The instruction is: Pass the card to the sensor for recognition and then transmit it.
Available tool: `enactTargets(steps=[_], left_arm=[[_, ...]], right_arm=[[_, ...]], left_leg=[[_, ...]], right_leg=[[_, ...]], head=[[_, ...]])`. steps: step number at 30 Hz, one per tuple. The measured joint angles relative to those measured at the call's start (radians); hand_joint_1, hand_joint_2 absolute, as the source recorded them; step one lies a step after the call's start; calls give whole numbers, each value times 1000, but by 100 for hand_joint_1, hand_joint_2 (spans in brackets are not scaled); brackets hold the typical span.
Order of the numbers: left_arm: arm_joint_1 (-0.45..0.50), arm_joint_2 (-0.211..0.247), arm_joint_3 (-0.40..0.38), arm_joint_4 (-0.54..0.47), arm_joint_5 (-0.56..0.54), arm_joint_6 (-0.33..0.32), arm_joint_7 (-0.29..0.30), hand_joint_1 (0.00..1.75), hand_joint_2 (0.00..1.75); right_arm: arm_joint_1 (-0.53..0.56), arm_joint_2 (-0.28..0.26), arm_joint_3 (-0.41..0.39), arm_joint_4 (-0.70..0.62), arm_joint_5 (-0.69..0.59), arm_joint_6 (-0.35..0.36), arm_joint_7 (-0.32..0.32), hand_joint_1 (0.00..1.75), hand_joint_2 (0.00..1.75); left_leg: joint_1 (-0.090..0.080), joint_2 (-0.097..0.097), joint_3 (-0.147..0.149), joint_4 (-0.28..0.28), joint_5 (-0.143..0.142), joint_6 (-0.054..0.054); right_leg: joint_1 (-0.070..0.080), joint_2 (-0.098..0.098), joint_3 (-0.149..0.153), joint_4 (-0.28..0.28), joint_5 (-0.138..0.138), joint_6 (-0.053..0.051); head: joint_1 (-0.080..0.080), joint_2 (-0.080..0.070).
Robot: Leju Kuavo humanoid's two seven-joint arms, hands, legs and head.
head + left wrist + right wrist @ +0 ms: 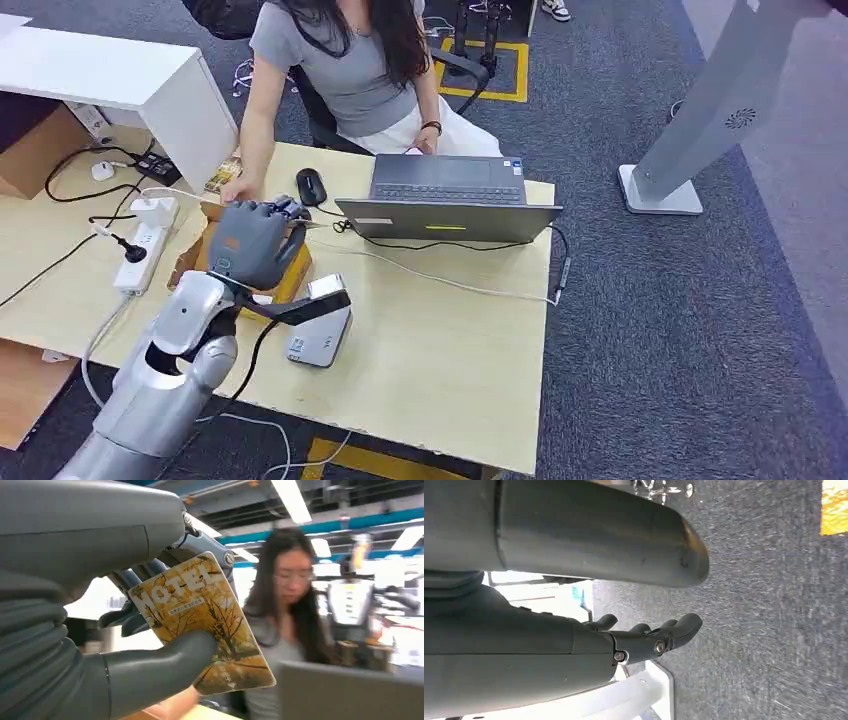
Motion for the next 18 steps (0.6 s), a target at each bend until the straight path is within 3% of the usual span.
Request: enactTargets(steps=[6, 10, 13, 18], left_arm=[[1, -9, -36, -4, 9, -68, 23, 175, 175], [3, -9, -74, -4, -5, -195, 70, 175, 175], [3, -5, -115, -2, -11, -272, 73, 175, 175], [4, 7, -188, 16, -11, -296, 73, 175, 175]], right_arm=[[0, 3, 0, 0, -11, -1, 16, 0, 0], [0, 7, 0, 0, -20, -4, 22, 0, 0], [0, 11, 0, -2, -31, -4, 23, 0, 0], [1, 17, -1, -5, -35, -10, 23, 0, 0]], left_leg=[[0, 0, 0, 0, 0, 0], [0, 0, 0, 0, 0, 0], [0, 0, 0, 0, 0, 0], [0, 0, 0, 0, 0, 0]], right_leg=[[0, 0, 0, 0, 0, 0], [0, 0, 0, 1, 0, 0], [0, 0, 0, 0, 0, 0], [0, 0, 0, 0, 0, 0]], head=[[0, 0], [0, 0], [0, 0], [0, 0]])
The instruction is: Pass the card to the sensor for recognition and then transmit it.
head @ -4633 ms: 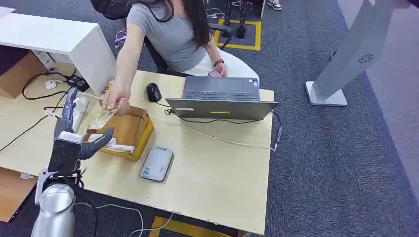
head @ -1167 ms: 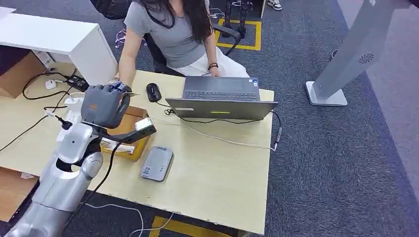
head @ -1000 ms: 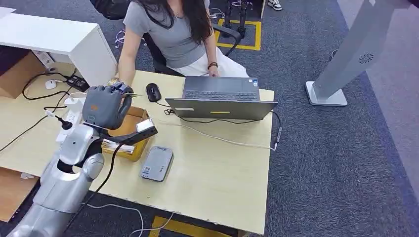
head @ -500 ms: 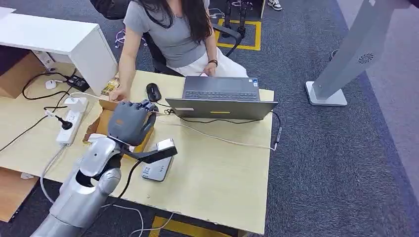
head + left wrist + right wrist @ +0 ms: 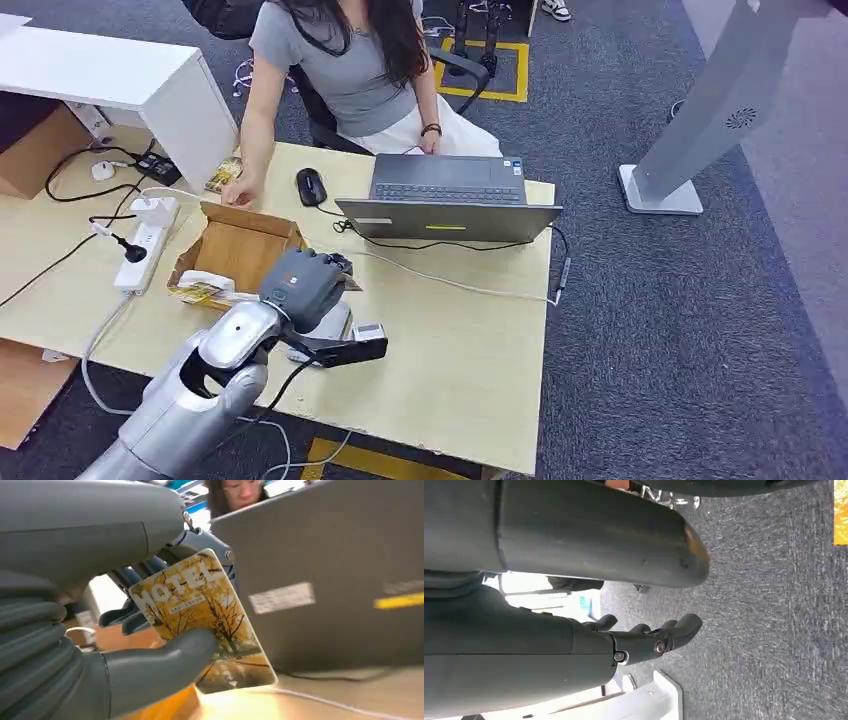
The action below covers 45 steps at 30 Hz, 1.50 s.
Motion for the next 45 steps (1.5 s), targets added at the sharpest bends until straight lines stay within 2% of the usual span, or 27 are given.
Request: enactTargets(steps=[5, 10, 31, 35, 39, 42, 45], left_arm=[[0, 14, -59, 18, -9, -31, 31, 175, 175], [-1, 22, -86, 39, -31, -44, 63, 175, 175], [-1, 33, -109, 67, -41, -59, 72, 175, 175], [-1, 39, -114, 81, -57, -86, 100, 175, 175], [-1, 39, -114, 98, -72, -85, 125, 175, 175], [-4, 39, -114, 121, -97, -84, 166, 175, 175], [-8, 38, -114, 142, -101, -82, 176, 175, 175]], right_arm=[[1, 6, -4, -2, -2, -5, 2, 0, 0], [1, 10, -8, -6, -2, -7, 4, 0, 0], [2, 12, -10, -8, -2, -10, 4, 0, 0], [2, 14, -11, -10, -1, -18, 4, 0, 0], [2, 15, -19, -12, 2, -22, 5, 0, 0], [2, 18, -27, -14, 5, -22, 17, 0, 0], [3, 19, -29, -16, 5, -25, 21, 0, 0]], left_leg=[[0, 0, 0, 0, 0, 0], [0, 0, 0, 0, 0, 0], [0, 0, 0, 0, 0, 0], [0, 0, 0, 0, 0, 0], [0, 0, 0, 0, 0, 0], [0, 0, 0, 0, 0, 0], [0, 0, 0, 0, 0, 0]], right_leg=[[0, 0, 0, 0, 0, 0], [0, 0, 0, 0, 0, 0], [0, 0, 0, 0, 0, 0], [0, 0, 0, 0, 0, 0], [0, 0, 0, 0, 0, 0], [0, 0, 0, 0, 0, 0], [0, 0, 0, 0, 0, 0]], head=[[0, 0], [0, 0], [0, 0], [0, 0], [0, 0], [0, 0], [0, 0]])
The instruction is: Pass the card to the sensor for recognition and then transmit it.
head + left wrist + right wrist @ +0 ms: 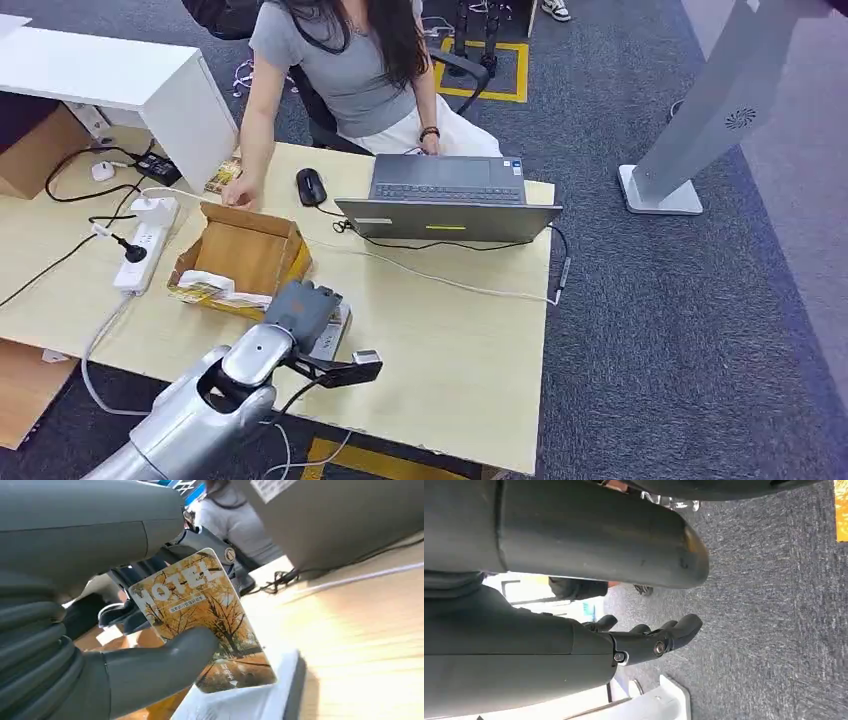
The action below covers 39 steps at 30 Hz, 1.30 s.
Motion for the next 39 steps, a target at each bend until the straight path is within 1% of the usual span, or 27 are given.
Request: enactTargets(steps=[11, 17, 32, 34, 35, 37, 39], left_arm=[[-9, -18, 0, 37, -8, 10, -9, 175, 175], [-10, -23, 0, 39, -7, 2, -23, 175, 175], [-10, -32, 0, 47, -6, 0, -24, 175, 175], [-10, -34, 0, 47, -3, 0, -31, 175, 175], [-11, -35, 0, 48, 2, 7, -33, 175, 175], [-13, -39, 0, 48, 15, 44, -43, 175, 175], [-15, -46, 3, 43, 31, 116, -52, 175, 175]], right_arm=[[2, 2, -5, -7, 12, -3, 10, 0, 0], [4, 3, -11, -10, 14, -2, 14, 0, 0], [5, 6, -23, -15, 15, -1, 15, 0, 0], [5, 6, -23, -15, 15, -2, 15, 0, 0], [5, 6, -24, -16, 15, -3, 16, 0, 0], [6, 6, -25, -17, 18, -4, 16, 0, 0], [8, 6, -27, -19, 20, -3, 16, 0, 0]], left_leg=[[0, 0, 1, 0, 0, 0], [0, 0, 1, 0, 1, 0], [0, 0, 1, 0, 1, 0], [0, 0, 1, 0, 1, 0], [0, 0, 1, 0, 1, 0], [0, 0, 2, 0, 1, 0], [0, -1, 1, 0, 1, 0]], right_leg=[[0, -1, 1, 0, 0, 0], [0, -1, 2, 0, 0, 0], [0, -1, 2, 0, 0, 0], [0, -1, 2, 0, 0, 0], [0, -1, 2, 0, 0, 0], [0, 0, 2, 0, 1, 0], [0, -1, 1, 0, 1, 0]], head=[[0, 0], [0, 0], [0, 0], [0, 0], [0, 0], [0, 0], [0, 0]])
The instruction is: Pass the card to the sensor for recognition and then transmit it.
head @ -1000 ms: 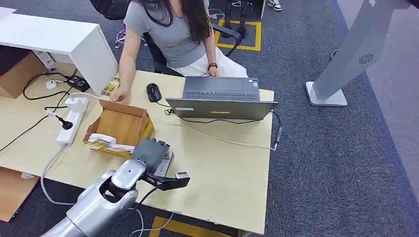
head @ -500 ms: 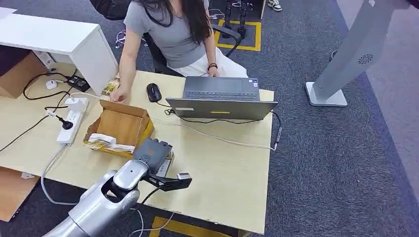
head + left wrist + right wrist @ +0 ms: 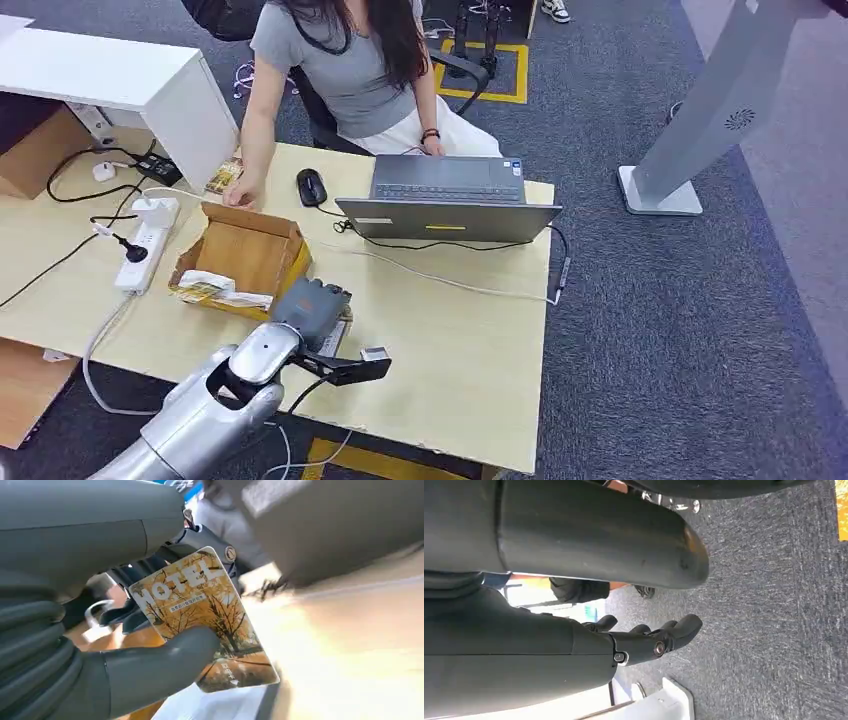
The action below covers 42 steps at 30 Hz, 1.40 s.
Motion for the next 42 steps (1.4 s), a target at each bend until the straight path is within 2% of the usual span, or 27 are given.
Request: enactTargets(steps=[4, 7, 8, 13, 20, 33, 42], left_arm=[[-36, -20, 29, -55, 14, 144, -28, 175, 175], [-118, -24, 73, -80, -42, 269, -36, 175, 175], [-161, -24, 103, -80, -54, 287, -50, 175, 175], [-330, -22, 200, -39, -106, 324, -64, 175, 175], [-428, 2, 265, 45, -138, 329, -53, 175, 175], [-488, 12, 307, 210, -152, 339, -10, 175, 175], [-488, 12, 317, 264, -147, 347, -8, 175, 175]], right_arm=[[4, 0, 0, -6, 28, 9, -12, 0, 0], [7, 0, 0, -6, 54, 0, -29, 0, 0], [7, 0, 0, -6, 57, 0, -32, 0, 0], [7, -5, 0, -6, 69, 9, -41, 0, 0], [6, -8, 0, -5, 71, 11, -54, 0, 0], [5, -12, -1, -5, 82, 19, -64, 0, 0], [4, -13, -1, -5, 81, 19, -64, 0, 0]], left_leg=[[0, -1, 0, 0, 0, 0], [0, -1, -1, 0, 1, 0], [0, -1, -1, 0, 1, 0], [0, -1, 0, 0, 2, 0], [0, -1, -1, 0, 2, 1], [0, -1, -1, 0, 2, 1], [0, -1, -1, 0, 2, 1]], right_leg=[[0, 0, 0, 0, 0, 0], [0, -1, 0, 0, 1, 0], [0, -1, 0, 1, 1, 0], [0, -1, 0, 2, 2, -1], [0, 0, -1, 2, 1, -1], [0, 0, -1, 2, 2, -1], [0, 0, -1, 2, 2, -1]], head=[[0, 0], [0, 0], [0, 0], [0, 0], [0, 0], [0, 0], [0, 0]])
